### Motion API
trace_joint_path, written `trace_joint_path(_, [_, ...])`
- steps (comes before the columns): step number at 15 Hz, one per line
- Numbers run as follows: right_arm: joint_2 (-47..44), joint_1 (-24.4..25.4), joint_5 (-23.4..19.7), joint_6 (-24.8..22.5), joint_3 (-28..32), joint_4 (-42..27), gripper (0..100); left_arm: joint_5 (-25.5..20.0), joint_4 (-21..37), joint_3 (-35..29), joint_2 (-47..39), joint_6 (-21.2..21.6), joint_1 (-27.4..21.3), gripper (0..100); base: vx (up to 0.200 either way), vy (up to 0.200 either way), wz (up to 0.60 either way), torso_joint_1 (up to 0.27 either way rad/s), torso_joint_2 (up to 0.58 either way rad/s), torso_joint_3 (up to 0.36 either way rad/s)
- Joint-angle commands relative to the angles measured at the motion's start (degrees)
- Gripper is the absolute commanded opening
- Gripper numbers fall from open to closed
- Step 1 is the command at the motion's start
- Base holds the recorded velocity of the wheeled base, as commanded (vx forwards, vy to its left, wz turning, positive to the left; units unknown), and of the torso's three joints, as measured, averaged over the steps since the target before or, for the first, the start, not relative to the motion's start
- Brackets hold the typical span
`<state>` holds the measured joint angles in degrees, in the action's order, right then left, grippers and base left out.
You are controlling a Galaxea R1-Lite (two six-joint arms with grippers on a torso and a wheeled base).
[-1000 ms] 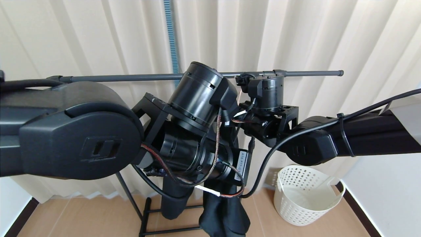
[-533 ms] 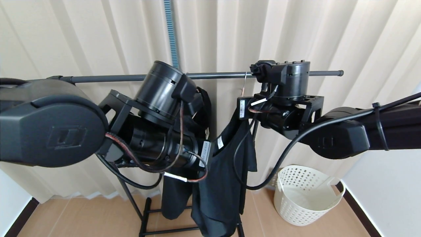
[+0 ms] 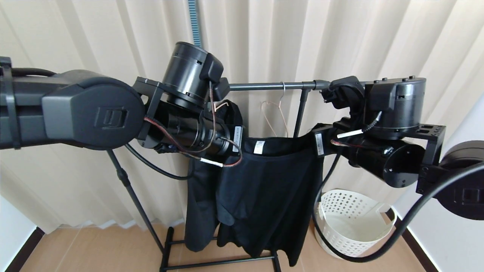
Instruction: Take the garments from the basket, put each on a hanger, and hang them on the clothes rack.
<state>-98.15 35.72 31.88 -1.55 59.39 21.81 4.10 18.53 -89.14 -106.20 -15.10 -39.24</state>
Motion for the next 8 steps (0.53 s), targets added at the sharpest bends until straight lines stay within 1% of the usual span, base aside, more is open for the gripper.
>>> trace_joint_path(1, [3.58, 0.05, 0.47, -1.97, -3.14, 0.08, 0, 0.03, -0.07, -0.42, -1.73, 0.78, -0.75, 0, 0.0, 0.0, 0.0, 0.0, 0.0, 0.0])
trace_joint_path(3, [3.66, 0.14, 0.64, -2.85, -3.67, -0.01, 0, -0.05, 0.02, -0.07, -1.64, 0.87, -1.01, 0, 0.0, 0.0, 0.0, 0.0, 0.0, 0.0])
trace_joint_path(4, [3.75, 0.14, 0.73, -3.81, -4.29, 0.08, 0, -0.05, 0.02, 0.1, -1.46, 1.04, -1.1, 100, 0.0, 0.0, 0.0, 0.0, 0.0, 0.0])
trace_joint_path(7, [3.84, -0.12, 0.73, -6.01, -5.34, -0.01, 0, -0.05, 0.02, 0.37, -1.46, 1.74, -1.1, 100, 0.0, 0.0, 0.0, 0.0, 0.0, 0.0])
trace_joint_path(8, [4.54, -1.7, 0.73, -8.3, -6.04, 0.08, 0, -0.23, -0.07, 1.77, -0.58, 1.74, -1.1, 100, 0.0, 0.0, 0.0, 0.0, 0.0, 0.0])
